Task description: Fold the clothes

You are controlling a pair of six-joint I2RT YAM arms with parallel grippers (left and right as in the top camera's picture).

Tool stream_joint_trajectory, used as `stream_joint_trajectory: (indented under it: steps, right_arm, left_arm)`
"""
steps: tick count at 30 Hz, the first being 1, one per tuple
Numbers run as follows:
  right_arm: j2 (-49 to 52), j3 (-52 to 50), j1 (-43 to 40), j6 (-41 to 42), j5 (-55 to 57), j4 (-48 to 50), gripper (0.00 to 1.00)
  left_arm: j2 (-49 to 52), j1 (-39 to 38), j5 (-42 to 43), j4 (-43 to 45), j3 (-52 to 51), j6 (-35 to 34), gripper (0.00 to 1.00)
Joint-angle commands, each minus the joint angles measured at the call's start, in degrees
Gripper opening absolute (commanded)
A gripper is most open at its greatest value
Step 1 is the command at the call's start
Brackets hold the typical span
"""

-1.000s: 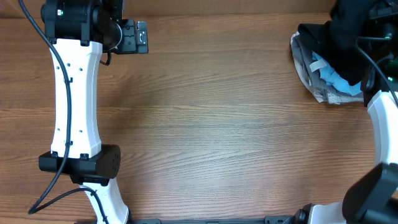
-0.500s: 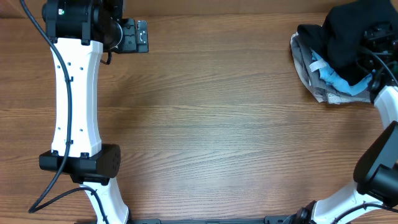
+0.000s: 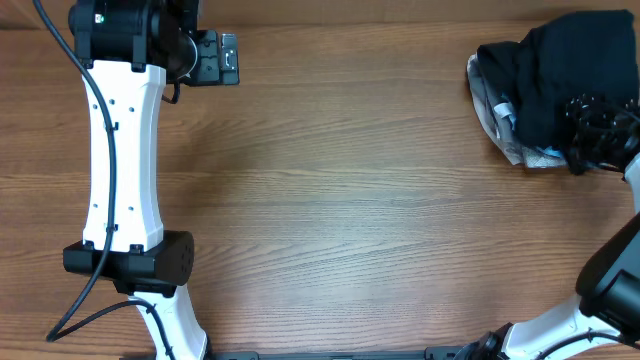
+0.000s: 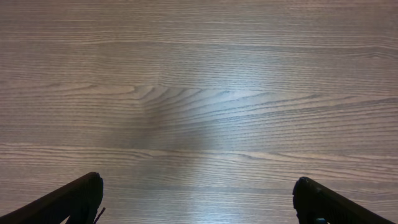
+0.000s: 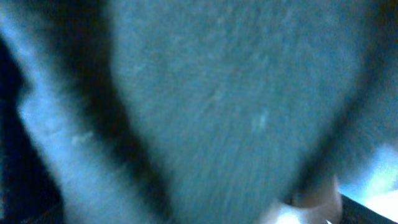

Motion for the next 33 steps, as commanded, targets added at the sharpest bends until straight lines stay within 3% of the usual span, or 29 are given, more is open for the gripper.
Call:
stream_joint_trajectory:
  steps: [1,6,12,15,18,23,27,33]
  right_arm:
    - [-6.2,0.5,-1.2,-8.5,8.6,-4.0,1.00]
    - [-14.2,1.3,-1.2,-13.4,10.2,-4.9,1.00]
    - [-15.7,6.9,-0.7,-19.1,7.7,-8.1,1.00]
    - [-15.7,7.9,0.6,-25.4,8.4,-3.3,1.00]
    - [-14.9,7.9,3.5,-30.4,19.4,4.3,1.00]
    - [-8.9,7.9,9.6,-37.5,33.3,16.8,1.00]
    - [-1.8,7.9,11.0,-37.4,34.0,24.0,1.00]
    - [8.4,8.0,12.1,-37.0,32.2,27.0,1.00]
  left_arm:
    - [0.6,-0.1,-0.2,0.2,0.1,1.4,1.00]
    - [0.6,-0.1,-0.2,0.8,0.1,2.2,1.00]
    - [0.6,-0.1,-0.2,1.5,0.1,2.2,1.00]
    - [0.6,-0.1,-0.2,1.8,0.1,2.2,1.00]
    - [0.6,-0.1,-0.2,2.2,0.1,2.2,1.00]
    - [0.6,-0.1,-0.2,2.4,0.1,2.2,1.00]
    - [0.6,-0.1,-0.2,2.9,0.1,2.2,1.00]
    - [0.6,-0.1,-0.3,2.9,0.1,2.2,1.00]
